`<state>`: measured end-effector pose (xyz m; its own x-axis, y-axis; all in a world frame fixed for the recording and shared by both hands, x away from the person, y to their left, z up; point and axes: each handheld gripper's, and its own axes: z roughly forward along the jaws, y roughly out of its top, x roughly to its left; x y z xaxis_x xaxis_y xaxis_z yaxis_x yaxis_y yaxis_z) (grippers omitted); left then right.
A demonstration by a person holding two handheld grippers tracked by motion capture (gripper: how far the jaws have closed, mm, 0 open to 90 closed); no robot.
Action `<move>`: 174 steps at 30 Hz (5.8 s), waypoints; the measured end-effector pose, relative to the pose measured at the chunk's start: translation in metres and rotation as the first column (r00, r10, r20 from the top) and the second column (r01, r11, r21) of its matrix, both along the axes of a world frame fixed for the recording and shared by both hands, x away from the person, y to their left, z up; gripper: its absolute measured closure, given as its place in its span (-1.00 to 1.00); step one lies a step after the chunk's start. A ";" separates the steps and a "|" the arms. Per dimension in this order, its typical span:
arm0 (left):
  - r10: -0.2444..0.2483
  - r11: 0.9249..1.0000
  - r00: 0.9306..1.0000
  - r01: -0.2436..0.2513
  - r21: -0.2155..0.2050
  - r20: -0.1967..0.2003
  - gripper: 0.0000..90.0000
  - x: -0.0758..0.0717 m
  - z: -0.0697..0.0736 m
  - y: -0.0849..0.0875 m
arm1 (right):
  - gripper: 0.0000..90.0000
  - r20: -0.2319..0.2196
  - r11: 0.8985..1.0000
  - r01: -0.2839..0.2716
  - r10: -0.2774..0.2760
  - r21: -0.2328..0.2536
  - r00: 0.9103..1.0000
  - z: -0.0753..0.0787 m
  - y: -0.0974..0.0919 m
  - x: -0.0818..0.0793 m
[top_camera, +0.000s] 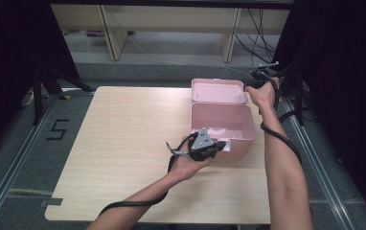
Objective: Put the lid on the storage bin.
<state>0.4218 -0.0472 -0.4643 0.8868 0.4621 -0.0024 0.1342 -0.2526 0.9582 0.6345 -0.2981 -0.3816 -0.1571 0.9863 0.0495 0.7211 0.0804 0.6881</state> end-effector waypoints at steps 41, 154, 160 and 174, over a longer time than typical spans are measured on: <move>-0.008 1.000 1.000 0.008 -0.015 -0.010 0.99 0.001 -0.001 0.001 | 0.76 -0.076 0.999 0.042 -0.041 0.004 0.996 -0.025 0.003 0.032; -0.004 1.000 1.000 0.005 0.021 -0.024 0.99 -0.003 0.001 -0.003 | 0.99 0.031 0.996 0.072 -0.074 0.053 0.997 0.030 -0.002 0.007; -0.006 1.000 1.000 0.006 0.019 -0.022 0.99 -0.003 0.001 -0.004 | 0.99 0.037 0.996 0.067 -0.069 0.054 0.997 0.034 -0.002 0.004; -0.009 1.000 1.000 0.009 0.010 -0.021 0.99 -0.001 0.000 -0.004 | 0.99 0.054 0.997 0.063 -0.065 0.051 0.996 0.042 0.000 -0.002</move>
